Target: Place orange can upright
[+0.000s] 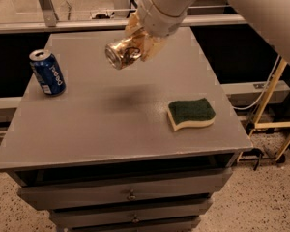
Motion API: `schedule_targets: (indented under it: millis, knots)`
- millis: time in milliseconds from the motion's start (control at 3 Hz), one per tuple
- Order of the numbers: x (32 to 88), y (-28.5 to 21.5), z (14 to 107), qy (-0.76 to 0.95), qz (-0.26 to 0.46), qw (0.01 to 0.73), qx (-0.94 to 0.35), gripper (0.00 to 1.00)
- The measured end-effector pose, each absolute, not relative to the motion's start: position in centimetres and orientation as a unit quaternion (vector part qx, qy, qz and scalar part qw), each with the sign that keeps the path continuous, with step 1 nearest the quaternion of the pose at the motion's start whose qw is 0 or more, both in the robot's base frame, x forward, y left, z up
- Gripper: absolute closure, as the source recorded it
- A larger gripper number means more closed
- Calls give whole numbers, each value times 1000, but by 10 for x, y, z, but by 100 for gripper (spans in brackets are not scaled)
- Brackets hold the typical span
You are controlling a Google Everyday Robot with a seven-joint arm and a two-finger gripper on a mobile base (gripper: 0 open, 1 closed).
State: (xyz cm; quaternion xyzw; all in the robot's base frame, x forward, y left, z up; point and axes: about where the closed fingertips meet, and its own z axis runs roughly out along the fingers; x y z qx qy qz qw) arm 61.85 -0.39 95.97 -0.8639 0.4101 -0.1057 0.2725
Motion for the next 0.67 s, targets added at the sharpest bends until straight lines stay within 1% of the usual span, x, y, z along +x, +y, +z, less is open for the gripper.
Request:
schedule_targets:
  millis: [333, 667]
  knots:
    - [618, -10, 961, 374, -119, 272, -878, 100]
    - [618, -9, 961, 374, -119, 271, -879, 100]
